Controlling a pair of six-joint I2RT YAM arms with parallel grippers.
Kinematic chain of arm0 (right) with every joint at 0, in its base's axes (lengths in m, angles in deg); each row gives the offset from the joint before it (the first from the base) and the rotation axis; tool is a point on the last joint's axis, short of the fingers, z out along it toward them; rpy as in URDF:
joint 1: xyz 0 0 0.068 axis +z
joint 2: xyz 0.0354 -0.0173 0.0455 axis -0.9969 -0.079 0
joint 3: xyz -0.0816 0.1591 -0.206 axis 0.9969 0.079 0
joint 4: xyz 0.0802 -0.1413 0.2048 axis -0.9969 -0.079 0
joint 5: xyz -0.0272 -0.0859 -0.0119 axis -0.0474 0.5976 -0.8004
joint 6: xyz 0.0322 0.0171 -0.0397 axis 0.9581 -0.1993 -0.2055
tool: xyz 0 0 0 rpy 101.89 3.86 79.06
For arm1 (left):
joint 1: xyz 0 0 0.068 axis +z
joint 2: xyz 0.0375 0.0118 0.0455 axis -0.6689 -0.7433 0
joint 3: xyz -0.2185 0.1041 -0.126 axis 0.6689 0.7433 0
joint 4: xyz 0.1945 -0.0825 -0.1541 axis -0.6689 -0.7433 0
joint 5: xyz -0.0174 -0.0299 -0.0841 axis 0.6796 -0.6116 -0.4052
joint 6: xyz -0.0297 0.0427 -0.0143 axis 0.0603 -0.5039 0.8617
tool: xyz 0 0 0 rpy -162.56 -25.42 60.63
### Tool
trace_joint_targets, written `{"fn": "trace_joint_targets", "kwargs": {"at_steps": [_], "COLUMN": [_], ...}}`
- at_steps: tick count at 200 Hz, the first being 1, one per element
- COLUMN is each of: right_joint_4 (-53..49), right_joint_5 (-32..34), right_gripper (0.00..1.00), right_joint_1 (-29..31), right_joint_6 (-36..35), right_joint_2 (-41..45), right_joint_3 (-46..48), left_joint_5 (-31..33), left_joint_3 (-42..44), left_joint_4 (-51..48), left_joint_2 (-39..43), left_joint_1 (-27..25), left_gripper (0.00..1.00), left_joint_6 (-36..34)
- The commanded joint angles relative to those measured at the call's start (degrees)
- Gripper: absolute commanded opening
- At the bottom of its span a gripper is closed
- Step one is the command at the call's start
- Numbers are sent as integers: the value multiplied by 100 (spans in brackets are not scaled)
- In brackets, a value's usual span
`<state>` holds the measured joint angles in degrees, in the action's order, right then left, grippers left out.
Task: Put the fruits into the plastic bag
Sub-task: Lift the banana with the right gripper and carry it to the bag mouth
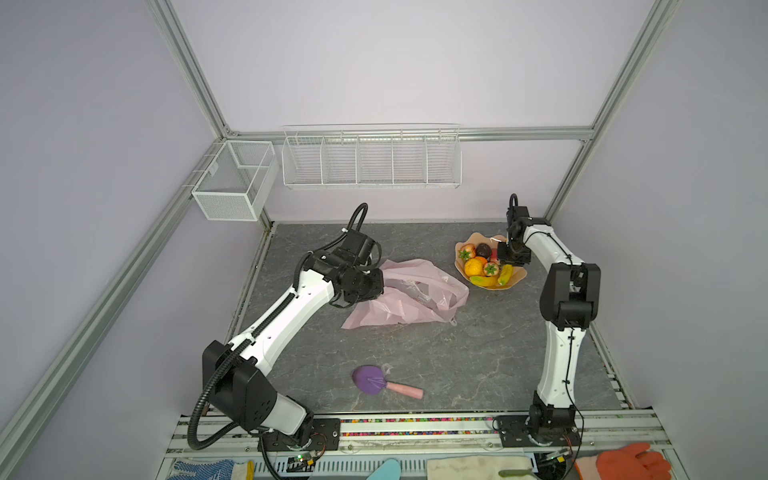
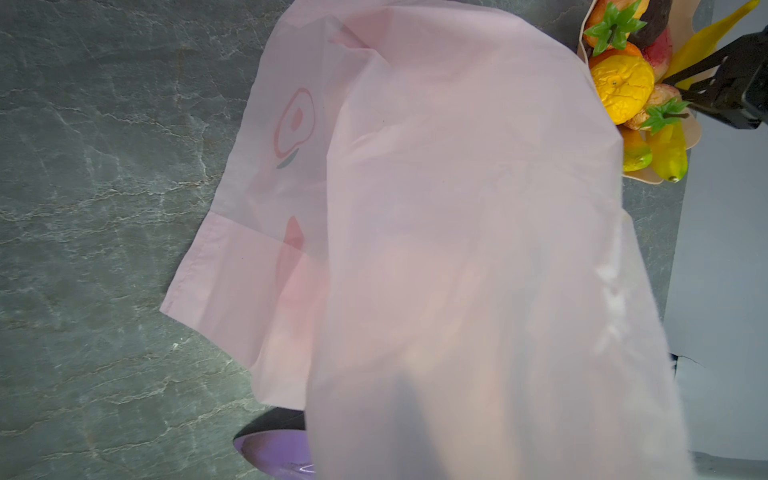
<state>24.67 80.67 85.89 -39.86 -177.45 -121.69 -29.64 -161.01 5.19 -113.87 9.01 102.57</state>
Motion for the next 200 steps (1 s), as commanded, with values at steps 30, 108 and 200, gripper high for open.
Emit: {"fn": "trace_joint_targets", "kwargs": {"at_steps": [30,108,200], "right_joint_4": [201,1347,2204], "right_joint_5": [-522,-4095,-5810], "right_gripper": [16,11,7], "right_joint_1": [49,1331,2988], "right_joint_6": [-290,-1243,624], "right_joint_2": [1166,3680,4546], "right_joint_3": [-38,2829,4585], "left_joint_5": [-151,-227,-28], "left_joint_3": [-177,-276,-372], "left_joint_4": [-27,-96,-124], "left_joint_2": [-103,-191,-174], "left_joint_1": [10,9,0], "left_gripper": [0,0,0], "left_joint_6": [-13,-114,-195]}}
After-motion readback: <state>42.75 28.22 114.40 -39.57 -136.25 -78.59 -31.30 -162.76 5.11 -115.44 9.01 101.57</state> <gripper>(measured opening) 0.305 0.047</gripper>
